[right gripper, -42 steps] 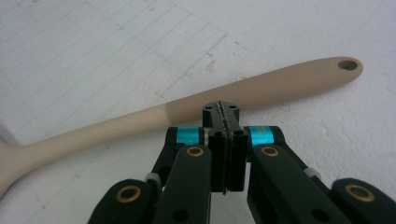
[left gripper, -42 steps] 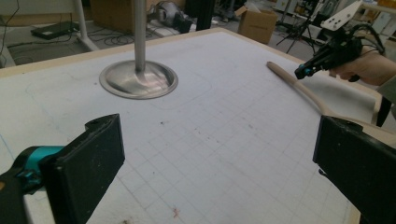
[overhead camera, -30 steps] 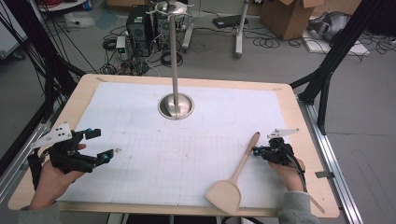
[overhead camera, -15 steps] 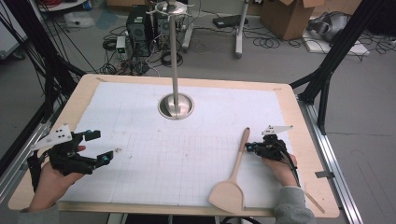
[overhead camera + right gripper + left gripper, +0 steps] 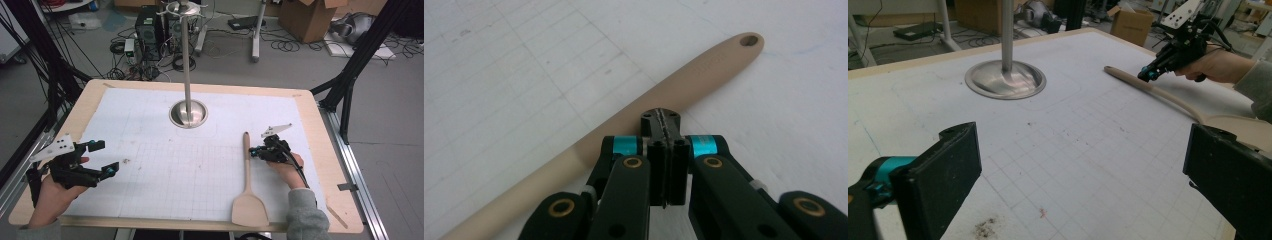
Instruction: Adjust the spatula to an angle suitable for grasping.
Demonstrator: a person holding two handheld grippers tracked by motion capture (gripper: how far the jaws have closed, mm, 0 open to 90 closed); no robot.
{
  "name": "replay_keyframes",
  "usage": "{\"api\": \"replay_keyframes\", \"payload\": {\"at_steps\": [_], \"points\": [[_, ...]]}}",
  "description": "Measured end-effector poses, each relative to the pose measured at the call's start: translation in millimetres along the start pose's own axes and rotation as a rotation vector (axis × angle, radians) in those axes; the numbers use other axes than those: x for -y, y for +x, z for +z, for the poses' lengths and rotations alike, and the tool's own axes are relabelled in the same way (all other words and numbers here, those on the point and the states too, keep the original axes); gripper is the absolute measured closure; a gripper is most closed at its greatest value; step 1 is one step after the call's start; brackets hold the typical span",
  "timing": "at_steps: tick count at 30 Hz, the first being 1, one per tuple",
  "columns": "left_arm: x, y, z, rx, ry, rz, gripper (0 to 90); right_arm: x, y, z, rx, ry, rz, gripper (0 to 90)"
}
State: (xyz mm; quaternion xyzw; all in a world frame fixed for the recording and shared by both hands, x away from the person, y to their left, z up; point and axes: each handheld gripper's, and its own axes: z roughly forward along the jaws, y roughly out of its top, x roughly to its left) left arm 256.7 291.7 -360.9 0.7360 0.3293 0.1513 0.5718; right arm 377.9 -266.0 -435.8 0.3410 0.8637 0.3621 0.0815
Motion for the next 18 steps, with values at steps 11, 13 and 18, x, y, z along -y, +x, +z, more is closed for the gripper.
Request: {"api": "replay_keyframes", "payload": {"at_steps": [11,13,18], "points": [[3.0,-0.1,-2.6,-0.011,0.007,-0.005,2.5,-17.2,7.7,20.0,-0.070,-0.005,-0.038,90.0],[3.7,0.0,-3.0,-0.014,0.009,-0.007,2.5,-20.9,10.8,25.3,-0.090,-0.008,-0.042,90.0],[4.2,1.4,-4.9,-0.016,0.004,-0.013,2.5,-30.6,19.6,33.8,-0.100,0.009,-0.082,90.0]]}}
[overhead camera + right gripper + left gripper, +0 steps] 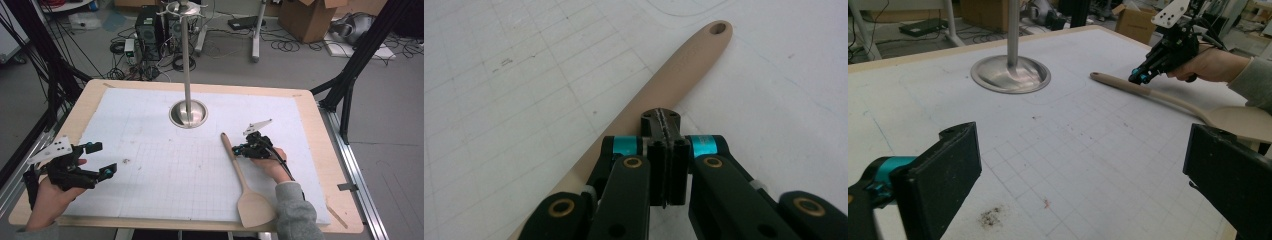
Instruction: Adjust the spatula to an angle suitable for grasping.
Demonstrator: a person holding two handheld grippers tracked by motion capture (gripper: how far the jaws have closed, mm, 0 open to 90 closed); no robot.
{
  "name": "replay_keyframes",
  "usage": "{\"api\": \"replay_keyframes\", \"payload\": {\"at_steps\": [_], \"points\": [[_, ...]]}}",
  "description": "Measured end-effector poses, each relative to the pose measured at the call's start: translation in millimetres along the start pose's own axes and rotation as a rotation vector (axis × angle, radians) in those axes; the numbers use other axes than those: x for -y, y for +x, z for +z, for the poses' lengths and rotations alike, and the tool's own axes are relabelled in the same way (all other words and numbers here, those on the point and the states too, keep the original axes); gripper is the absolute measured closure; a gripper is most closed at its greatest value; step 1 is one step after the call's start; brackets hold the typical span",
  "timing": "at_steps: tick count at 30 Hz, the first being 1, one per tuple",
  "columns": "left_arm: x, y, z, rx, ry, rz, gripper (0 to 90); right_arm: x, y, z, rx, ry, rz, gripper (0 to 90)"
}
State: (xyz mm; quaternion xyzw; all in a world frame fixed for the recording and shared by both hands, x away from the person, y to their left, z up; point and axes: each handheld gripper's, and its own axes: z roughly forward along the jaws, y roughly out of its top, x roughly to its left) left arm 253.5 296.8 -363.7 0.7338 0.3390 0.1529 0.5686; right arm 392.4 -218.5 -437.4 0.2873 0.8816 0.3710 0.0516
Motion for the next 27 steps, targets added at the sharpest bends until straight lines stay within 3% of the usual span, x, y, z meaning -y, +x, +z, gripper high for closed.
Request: {"api": "replay_keyframes", "payload": {"at_steps": [5,11,17,27], "points": [[-0.4,1.7,-1.4,0.000,-0.003,0.001,2.5,-2.5,-0.6,-4.5,0.005,-0.014,0.005,90.0],[-2.4,2.3,0.7,0.006,-0.006,0.001,2.6,-2.5,5.8,-23.9,0.018,-0.030,0.008,90.0],[-5.1,-0.2,9.3,0.024,-0.004,0.007,2.5,-1.4,33.1,-44.0,0.007,-0.062,-0.006,90.0],[-8.5,-1.7,24.6,0.052,0.013,0.023,2.5,16.6,70.6,-56.9,0.029,-0.049,-0.001,90.0]]}}
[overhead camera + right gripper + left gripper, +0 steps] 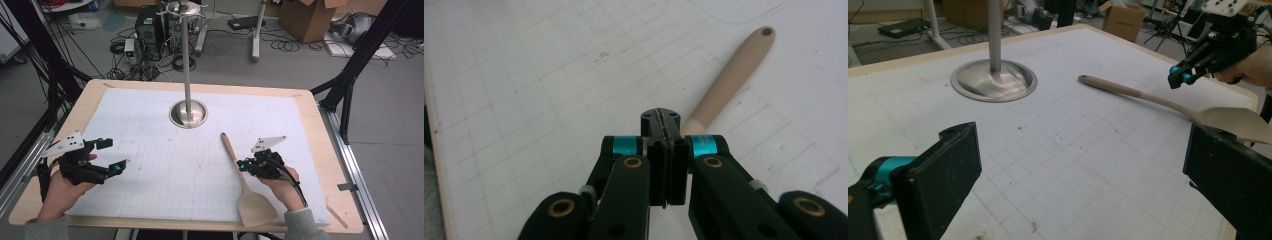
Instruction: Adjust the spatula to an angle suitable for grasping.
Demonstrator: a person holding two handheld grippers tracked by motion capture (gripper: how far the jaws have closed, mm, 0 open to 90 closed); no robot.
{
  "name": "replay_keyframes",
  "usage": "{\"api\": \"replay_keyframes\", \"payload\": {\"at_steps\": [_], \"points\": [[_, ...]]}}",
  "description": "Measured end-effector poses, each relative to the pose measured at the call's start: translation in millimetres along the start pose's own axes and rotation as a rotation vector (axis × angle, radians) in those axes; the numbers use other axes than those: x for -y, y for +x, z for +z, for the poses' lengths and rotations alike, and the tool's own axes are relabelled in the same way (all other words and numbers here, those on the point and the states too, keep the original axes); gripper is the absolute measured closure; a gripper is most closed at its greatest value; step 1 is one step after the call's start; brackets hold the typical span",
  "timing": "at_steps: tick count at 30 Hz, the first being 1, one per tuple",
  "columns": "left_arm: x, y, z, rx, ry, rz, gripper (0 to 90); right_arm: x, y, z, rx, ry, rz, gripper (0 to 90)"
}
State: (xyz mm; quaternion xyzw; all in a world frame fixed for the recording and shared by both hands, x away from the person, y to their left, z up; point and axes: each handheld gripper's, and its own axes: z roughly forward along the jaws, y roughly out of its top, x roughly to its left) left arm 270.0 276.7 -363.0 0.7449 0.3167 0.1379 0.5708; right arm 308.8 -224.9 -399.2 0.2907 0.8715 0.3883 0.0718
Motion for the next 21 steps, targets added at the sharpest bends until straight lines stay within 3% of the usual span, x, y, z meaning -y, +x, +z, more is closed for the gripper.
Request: {"api": "replay_keyframes", "payload": {"at_steps": [8,15,21], "points": [[-1.7,-0.5,9.1,0.017,0.010,0.004,2.5,18.6,15.2,10.7,-0.023,0.076,-0.029,90.0],[-2.7,0.6,12.1,0.023,0.009,0.004,2.5,23.7,23.1,14.3,-0.038,0.104,-0.043,90.0],[-2.5,1.0,13.8,0.021,0.014,0.006,2.5,25.5,33.9,19.3,-0.051,0.183,-0.099,90.0]]}}
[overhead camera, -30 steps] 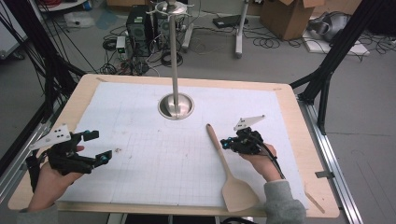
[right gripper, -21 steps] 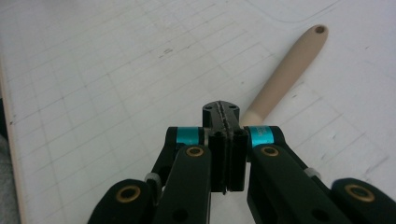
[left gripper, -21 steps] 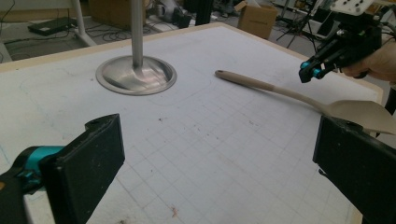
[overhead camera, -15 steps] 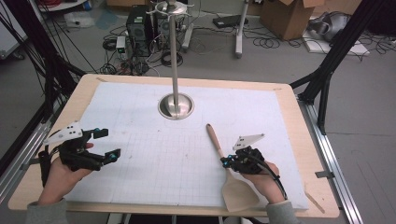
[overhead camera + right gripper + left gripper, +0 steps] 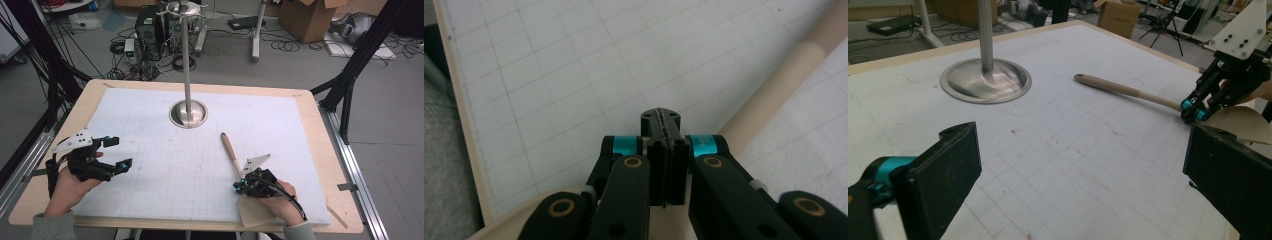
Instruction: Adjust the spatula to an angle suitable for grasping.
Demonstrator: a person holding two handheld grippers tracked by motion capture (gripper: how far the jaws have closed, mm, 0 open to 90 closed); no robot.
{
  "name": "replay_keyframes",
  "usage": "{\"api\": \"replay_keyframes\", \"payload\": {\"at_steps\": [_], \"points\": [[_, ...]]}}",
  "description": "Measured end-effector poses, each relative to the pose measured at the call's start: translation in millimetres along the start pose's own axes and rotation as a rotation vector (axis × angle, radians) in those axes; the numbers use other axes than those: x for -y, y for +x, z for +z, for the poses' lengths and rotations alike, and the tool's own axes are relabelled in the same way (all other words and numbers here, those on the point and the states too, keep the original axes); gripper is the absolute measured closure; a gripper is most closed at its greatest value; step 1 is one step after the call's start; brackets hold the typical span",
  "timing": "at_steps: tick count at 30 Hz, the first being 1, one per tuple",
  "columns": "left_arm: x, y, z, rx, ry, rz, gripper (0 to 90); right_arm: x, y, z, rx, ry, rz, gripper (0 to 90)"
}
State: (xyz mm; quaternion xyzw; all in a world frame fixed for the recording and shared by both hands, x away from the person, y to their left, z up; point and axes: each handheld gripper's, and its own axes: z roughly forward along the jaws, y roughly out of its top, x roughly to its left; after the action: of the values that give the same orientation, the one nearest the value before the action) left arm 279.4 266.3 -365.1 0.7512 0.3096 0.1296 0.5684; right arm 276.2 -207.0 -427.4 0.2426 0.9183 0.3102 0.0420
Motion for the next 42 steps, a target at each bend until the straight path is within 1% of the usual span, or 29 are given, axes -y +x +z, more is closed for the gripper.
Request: {"api": "replay_keyframes", "payload": {"at_steps": [1,4,6,10,14,16,23,25,27,30,32,35,37,39,42], "points": [[0.0,-0.3,0.2,0.003,-0.001,-0.003,2.6,0.0,1.0,0.0,-0.007,0.007,-0.001,90.0],[0.1,-0.2,0.2,0.001,0.002,-0.002,2.6,-0.5,3.0,-1.1,0.010,0.033,-0.019,90.0],[0.3,0.0,-0.3,-0.003,0.002,-0.001,2.5,-0.7,1.8,-2.3,0.017,0.043,-0.030,90.0],[0.1,0.5,-2.2,-0.005,-0.003,-0.003,2.5,0.2,-0.5,-4.1,0.027,0.059,-0.034,90.0],[0.4,1.0,-2.5,-0.006,-0.002,-0.001,2.5,3.0,-5.7,-8.0,0.052,0.069,-0.028,90.0],[0.5,0.5,-1.8,-0.006,-0.001,-0.003,2.5,5.0,-8.5,-10.7,0.062,0.073,-0.009,90.0],[0.8,0.7,-1.1,-0.006,0.003,0.000,2.5,12.0,-20.1,-16.7,0.097,0.063,0.026,90.0],[1.0,1.0,-1.4,-0.005,0.001,-0.002,2.6,13.0,-21.8,-17.6,0.105,0.069,0.031,90.0],[1.0,1.4,-2.0,-0.009,0.003,0.001,2.5,13.0,-23.3,-18.2,0.118,0.079,0.032,90.0],[1.1,0.9,-2.4,-0.009,-0.001,-0.005,2.5,13.8,-26.4,-19.7,0.144,0.093,0.035,90.0],[1.2,1.0,-2.8,-0.007,-0.002,-0.004,2.5,15.3,-29.6,-21.1,0.164,0.098,0.040,90.0],[1.5,1.3,-3.0,-0.009,0.000,-0.006,2.5,16.4,-32.0,-21.8,0.212,0.112,0.046,90.0],[1.9,1.5,-2.8,-0.010,0.000,-0.008,2.5,17.2,-35.4,-22.6,0.214,0.110,0.049,90.0],[2.2,1.7,-2.9,-0.010,0.001,-0.008,2.5,18.1,-37.7,-23.4,0.227,0.111,0.061,90.0],[2.3,1.7,-3.3,-0.011,0.001,-0.008,2.5,19.7,-42.1,-24.6,0.237,0.110,0.065,90.0]]}}
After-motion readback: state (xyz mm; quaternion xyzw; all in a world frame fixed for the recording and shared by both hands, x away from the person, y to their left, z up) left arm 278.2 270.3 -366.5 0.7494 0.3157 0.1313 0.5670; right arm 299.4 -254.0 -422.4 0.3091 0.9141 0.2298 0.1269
